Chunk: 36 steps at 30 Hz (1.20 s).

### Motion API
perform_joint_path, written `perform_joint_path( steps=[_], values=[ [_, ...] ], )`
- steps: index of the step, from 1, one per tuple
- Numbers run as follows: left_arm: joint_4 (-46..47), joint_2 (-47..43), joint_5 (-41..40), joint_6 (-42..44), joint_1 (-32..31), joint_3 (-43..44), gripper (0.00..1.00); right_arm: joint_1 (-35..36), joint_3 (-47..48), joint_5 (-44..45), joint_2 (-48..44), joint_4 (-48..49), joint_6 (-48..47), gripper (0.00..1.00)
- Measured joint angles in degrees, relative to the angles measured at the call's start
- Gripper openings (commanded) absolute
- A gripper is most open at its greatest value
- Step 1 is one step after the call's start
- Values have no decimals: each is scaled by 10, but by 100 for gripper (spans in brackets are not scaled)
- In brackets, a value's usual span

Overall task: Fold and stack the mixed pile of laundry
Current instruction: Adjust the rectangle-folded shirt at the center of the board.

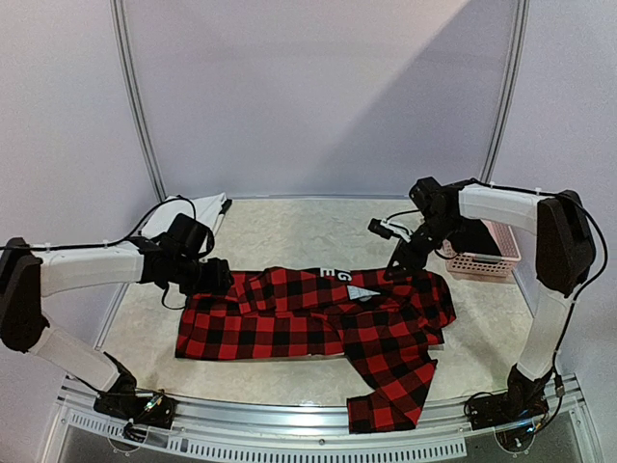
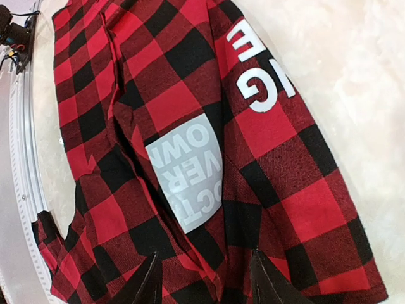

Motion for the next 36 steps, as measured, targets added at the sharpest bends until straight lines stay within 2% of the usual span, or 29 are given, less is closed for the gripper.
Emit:
perform_joint_path(
  steps=[3,10,19,23,26,32,36],
  values=[
    [45,38,42,-65,16,-8,67,7,-10,1,12,10,9,46],
    [129,114,110,-139,47,0,61,19,-23,9,26,22,15,45],
    [193,178,176,-188,54,3,41,19,-23,18,28,28,15,45],
    [224,201,201,-197,55,11,32,19,-23,18,28,28,14,45],
    [233,208,210,-200,55,12,22,19,-24,18,28,28,14,45],
    [190,199,195,-163,55,37,1,19,-25,19,28,29,14,44],
    [140,178,189,-111,55,92,0,21,-28,26,33,33,15,42]
  ],
)
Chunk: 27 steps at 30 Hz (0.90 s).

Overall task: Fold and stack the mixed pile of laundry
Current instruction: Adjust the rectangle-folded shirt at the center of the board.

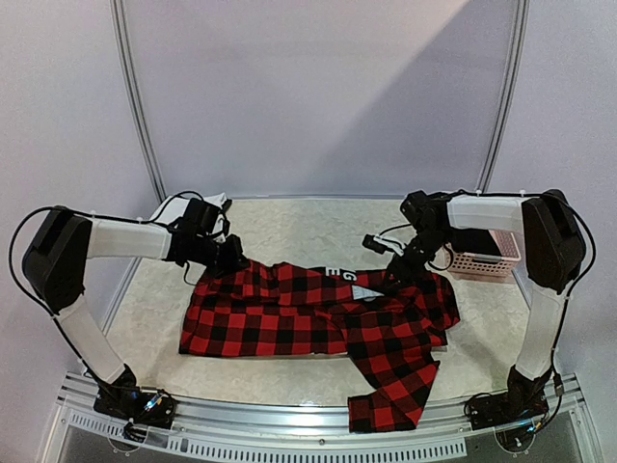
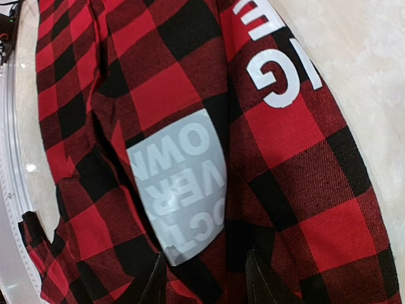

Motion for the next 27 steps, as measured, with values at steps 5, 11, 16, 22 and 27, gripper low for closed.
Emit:
perform_joint_path(
  steps=[5,11,16,22,27],
  values=[
    [-60,-2,-3,69,0,90,0,14,0,20,19,8,3,42],
    [-141,-1,-16,126,8,143,0,38,0,45,37,13,4,42],
    [-208,4,-14,153,30,169,0,40,0,61,45,16,8,41],
    [-257,47,8,172,53,188,3,40,2,77,55,19,17,40],
    [-259,68,16,178,55,175,21,40,7,82,59,19,19,39]
  ],
)
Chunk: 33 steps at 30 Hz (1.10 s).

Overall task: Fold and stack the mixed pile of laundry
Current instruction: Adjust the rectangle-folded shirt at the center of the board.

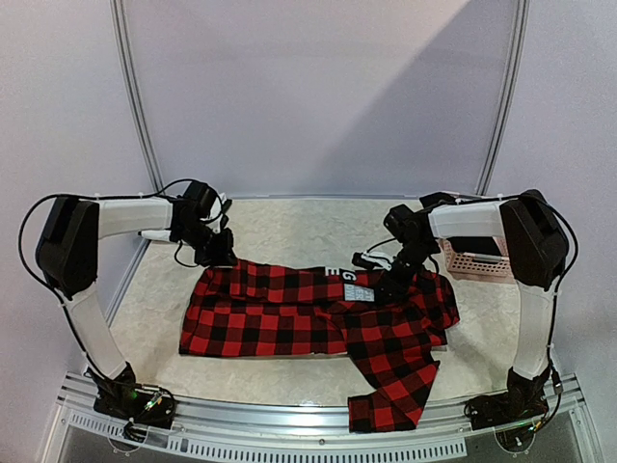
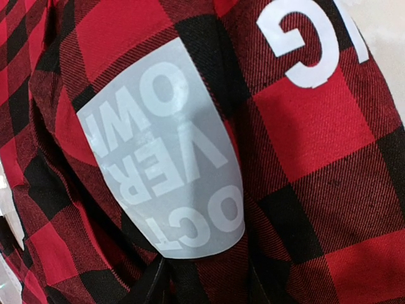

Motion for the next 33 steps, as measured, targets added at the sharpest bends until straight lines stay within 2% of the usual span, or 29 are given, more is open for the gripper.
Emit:
perform_joint_path(
  steps=[5,10,15,18,20,22,27,33],
  values=[
    [0,-2,-8,5,0,-5,42,0,0,0,0,-2,-3,44],
    [-3,-57,-56,30,-8,-17,50,-1,0,-1,-19,-17,-13,51],
    [5,-136,-96,67,-48,-3,49,-5,2,-20,-94,-29,-15,50],
    [34,-149,-100,81,-99,7,43,-5,10,-41,-123,-23,-5,38],
    [58,-143,-92,78,-128,6,36,-5,10,-57,-123,-16,7,24],
    [89,-128,-78,67,-149,-1,32,-5,11,-75,-110,-18,14,17],
    [181,-64,-41,13,-183,-35,28,-5,13,-123,-49,-26,31,14],
    [254,5,-8,-61,-188,-72,27,-5,13,-120,-15,-28,41,11]
  ],
)
